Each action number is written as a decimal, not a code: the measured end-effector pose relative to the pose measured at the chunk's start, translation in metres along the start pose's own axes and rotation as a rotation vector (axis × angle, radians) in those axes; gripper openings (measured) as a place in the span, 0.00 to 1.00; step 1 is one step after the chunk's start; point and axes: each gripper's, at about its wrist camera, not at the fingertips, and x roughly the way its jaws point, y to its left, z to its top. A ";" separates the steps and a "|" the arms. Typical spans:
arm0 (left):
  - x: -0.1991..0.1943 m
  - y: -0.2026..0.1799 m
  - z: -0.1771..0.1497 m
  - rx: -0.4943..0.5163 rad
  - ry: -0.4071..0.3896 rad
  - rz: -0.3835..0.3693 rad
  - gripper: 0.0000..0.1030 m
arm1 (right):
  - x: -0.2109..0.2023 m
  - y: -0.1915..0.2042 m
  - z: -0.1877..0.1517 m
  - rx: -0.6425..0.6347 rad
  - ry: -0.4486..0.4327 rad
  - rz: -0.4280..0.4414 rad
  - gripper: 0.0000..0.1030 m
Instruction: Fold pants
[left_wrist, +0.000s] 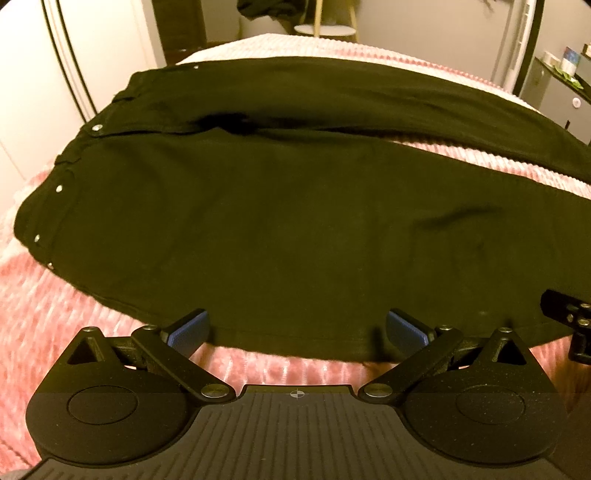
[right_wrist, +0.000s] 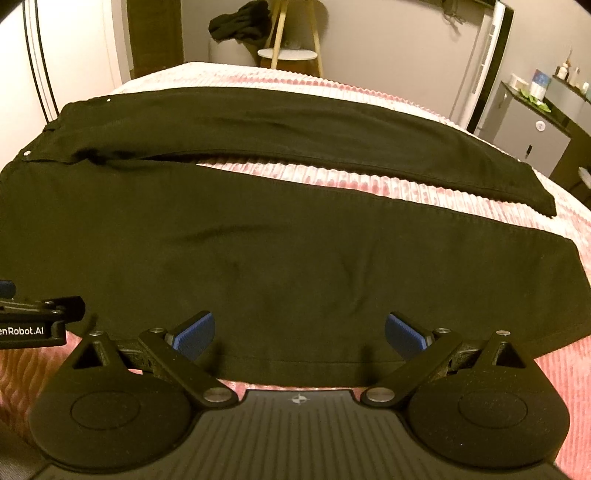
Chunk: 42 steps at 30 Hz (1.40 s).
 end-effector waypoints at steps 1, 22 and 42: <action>0.000 0.000 0.000 0.001 0.000 0.000 1.00 | 0.000 0.000 0.000 -0.001 -0.001 0.001 0.96; 0.002 -0.003 0.000 0.015 0.009 0.010 1.00 | 0.000 -0.003 0.001 0.013 -0.003 0.018 0.96; 0.007 0.005 0.084 -0.099 -0.064 0.154 1.00 | 0.076 -0.156 0.051 0.422 0.234 -0.022 0.96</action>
